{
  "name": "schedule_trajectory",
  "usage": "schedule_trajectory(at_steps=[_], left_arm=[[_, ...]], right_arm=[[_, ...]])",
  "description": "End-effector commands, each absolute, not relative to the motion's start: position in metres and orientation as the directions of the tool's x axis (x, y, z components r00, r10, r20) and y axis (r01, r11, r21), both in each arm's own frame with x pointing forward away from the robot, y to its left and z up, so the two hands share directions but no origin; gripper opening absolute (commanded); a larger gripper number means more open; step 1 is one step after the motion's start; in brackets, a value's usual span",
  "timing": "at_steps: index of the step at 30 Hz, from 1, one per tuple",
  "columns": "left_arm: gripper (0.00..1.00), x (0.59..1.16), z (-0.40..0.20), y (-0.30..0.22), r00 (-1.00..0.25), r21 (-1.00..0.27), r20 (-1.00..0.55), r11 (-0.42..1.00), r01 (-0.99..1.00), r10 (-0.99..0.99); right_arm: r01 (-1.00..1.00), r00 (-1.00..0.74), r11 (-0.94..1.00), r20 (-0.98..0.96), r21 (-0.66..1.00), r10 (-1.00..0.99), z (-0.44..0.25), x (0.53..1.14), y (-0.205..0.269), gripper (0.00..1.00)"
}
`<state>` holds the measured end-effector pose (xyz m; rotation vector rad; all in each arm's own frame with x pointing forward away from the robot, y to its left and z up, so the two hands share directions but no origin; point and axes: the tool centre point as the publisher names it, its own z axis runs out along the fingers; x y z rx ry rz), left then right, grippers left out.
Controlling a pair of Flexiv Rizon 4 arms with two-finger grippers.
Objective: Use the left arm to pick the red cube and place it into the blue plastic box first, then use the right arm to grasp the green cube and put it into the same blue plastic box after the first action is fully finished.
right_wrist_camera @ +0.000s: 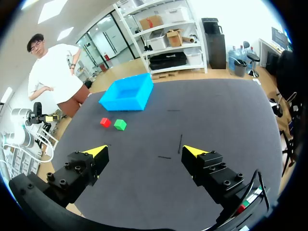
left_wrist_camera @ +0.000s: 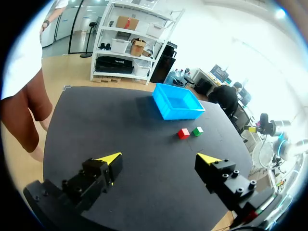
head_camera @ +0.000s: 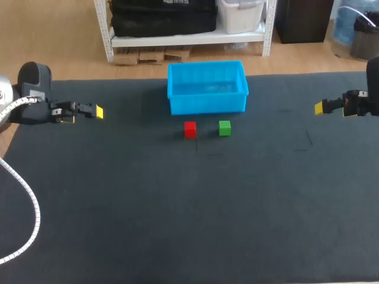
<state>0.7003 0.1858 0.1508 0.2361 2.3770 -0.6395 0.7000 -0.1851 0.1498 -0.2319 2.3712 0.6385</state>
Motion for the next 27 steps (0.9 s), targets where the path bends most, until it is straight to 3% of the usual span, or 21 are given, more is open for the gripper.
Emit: schedule_trajectory(at_steps=[1,8,10,16,27], left_arm=[[1.00,0.700,0.150,0.186,-0.768,-0.385,-0.641,0.864,0.324,0.003],[1.00,0.700,0.150,0.186,-0.768,-0.385,-0.641,0.864,0.324,0.003],[1.00,0.701,0.151,0.176,-0.732,-0.313,-0.678,0.877,0.364,0.062],[1.00,0.703,0.155,0.151,-0.723,-0.258,-0.679,0.882,0.394,0.124],[1.00,0.705,0.151,0.104,-0.786,-0.134,-0.582,0.929,0.346,0.208]], right_arm=[[-0.322,-0.766,0.865,-0.643,0.384,0.000,0.150,0.700,-0.185,1.00],[-0.322,-0.766,0.865,-0.643,0.384,0.000,0.150,0.700,-0.185,1.00],[-0.322,-0.766,0.865,-0.643,0.384,0.000,0.150,0.700,-0.185,1.00],[-0.322,-0.766,0.865,-0.643,0.384,0.000,0.150,0.700,-0.185,1.00],[-0.322,-0.766,0.865,-0.643,0.384,0.000,0.150,0.700,-0.185,1.00]])
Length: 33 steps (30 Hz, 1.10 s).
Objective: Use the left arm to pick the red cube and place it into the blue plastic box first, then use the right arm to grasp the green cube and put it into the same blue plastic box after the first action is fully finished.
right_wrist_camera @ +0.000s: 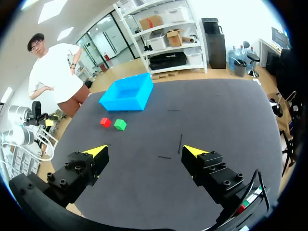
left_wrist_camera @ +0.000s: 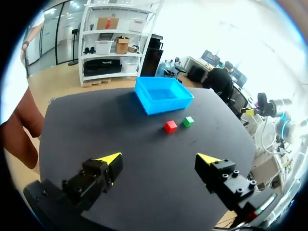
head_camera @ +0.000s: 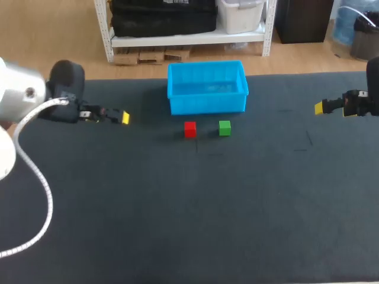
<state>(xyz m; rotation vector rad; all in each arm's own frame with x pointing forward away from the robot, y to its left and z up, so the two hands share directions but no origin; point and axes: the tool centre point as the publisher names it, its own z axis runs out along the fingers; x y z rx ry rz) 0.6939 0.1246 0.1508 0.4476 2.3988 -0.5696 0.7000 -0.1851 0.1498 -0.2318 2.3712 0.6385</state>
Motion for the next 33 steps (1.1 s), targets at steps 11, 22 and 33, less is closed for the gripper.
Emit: schedule_trajectory(at_steps=[11,22,33], left_arm=[[1.00,0.700,0.135,0.063,-0.808,-0.093,-0.549,0.944,0.316,0.216],[1.00,0.699,0.138,0.058,-0.813,-0.151,-0.550,0.934,0.323,0.192],[1.00,0.699,0.138,0.058,-0.813,-0.151,-0.550,0.934,0.323,0.192]], right_arm=[[-0.322,-0.766,0.865,-0.643,0.384,0.000,0.150,0.700,-0.185,1.00],[-0.322,-0.766,0.865,-0.643,0.384,0.000,0.150,0.700,-0.185,1.00],[-0.322,-0.766,0.865,-0.643,0.384,0.000,0.150,0.700,-0.185,1.00]])
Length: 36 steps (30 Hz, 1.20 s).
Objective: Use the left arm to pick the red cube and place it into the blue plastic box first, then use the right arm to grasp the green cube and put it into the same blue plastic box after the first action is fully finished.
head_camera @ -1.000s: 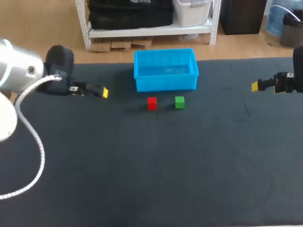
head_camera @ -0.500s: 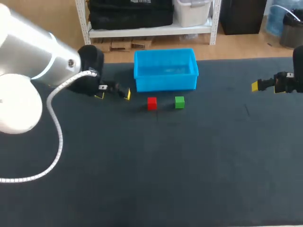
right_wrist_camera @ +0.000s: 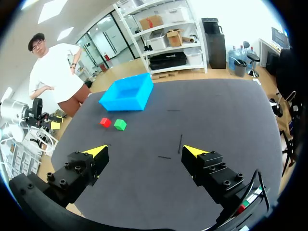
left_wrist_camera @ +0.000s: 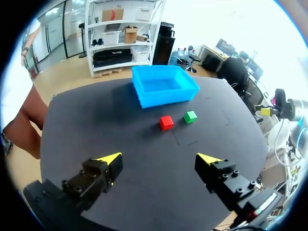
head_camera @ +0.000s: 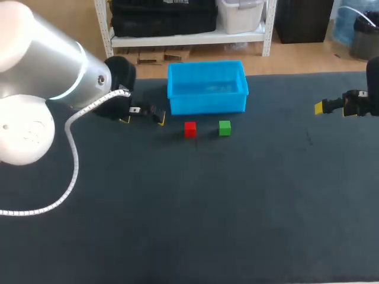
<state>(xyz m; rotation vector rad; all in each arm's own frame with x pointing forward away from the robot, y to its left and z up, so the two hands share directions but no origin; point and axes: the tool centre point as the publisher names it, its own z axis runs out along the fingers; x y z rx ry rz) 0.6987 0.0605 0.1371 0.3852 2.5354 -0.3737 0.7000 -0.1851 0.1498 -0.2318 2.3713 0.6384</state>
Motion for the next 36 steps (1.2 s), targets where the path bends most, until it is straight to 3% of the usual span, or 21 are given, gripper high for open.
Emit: schedule_trajectory(at_steps=[1,12,22,36], left_arm=[[1.00,0.699,0.138,0.058,-0.813,-0.151,-0.550,0.934,0.323,0.192],[1.00,0.714,0.128,0.000,-0.861,-0.059,-0.422,0.939,0.338,0.284],[1.00,0.736,0.122,-0.013,-0.929,-0.013,-0.307,0.975,0.223,0.208],[1.00,0.756,0.101,-0.023,-0.956,0.062,-0.265,0.992,0.113,0.125]], right_arm=[[-0.322,-0.766,0.865,-0.643,0.384,0.000,0.150,0.700,-0.185,1.00],[-0.322,-0.766,0.865,-0.643,0.384,0.000,0.150,0.700,-0.185,1.00],[-0.322,-0.766,0.865,-0.643,0.384,0.000,0.150,0.700,-0.185,1.00],[-0.322,-0.766,0.865,-0.643,0.384,0.000,0.150,0.700,-0.185,1.00]])
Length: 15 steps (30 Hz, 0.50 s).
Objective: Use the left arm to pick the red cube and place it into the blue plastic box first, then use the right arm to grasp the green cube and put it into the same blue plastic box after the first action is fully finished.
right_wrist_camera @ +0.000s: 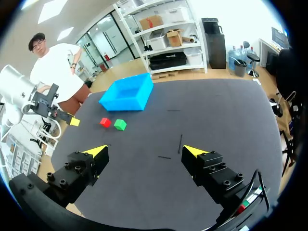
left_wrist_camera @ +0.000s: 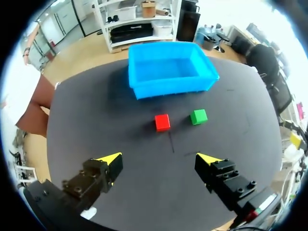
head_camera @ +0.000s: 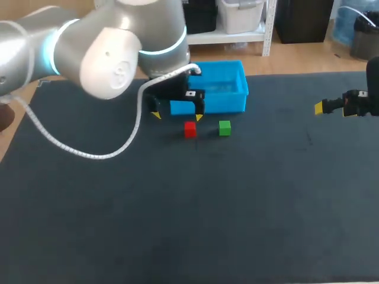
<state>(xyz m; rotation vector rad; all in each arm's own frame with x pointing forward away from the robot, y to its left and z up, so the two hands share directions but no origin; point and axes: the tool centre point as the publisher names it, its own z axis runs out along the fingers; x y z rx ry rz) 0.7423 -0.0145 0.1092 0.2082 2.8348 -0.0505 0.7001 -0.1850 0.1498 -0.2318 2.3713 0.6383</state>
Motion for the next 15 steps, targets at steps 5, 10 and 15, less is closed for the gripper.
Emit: schedule_trajectory(at_steps=[5,10,15], left_arm=[[1.00,0.766,0.091,-0.024,-0.967,0.059,-0.243,0.996,0.070,0.083],[1.00,0.775,0.081,-0.024,-0.974,0.041,-0.224,0.999,0.019,0.028],[1.00,0.782,0.071,-0.030,-0.979,-0.004,-0.205,1.000,0.009,0.008]], right_arm=[[-0.322,-0.766,0.865,-0.643,0.384,0.000,0.150,0.700,-0.185,1.00],[-0.322,-0.766,0.865,-0.643,0.384,0.000,0.150,0.700,-0.185,1.00],[-0.322,-0.766,0.865,-0.643,0.384,0.000,0.150,0.700,-0.185,1.00]])
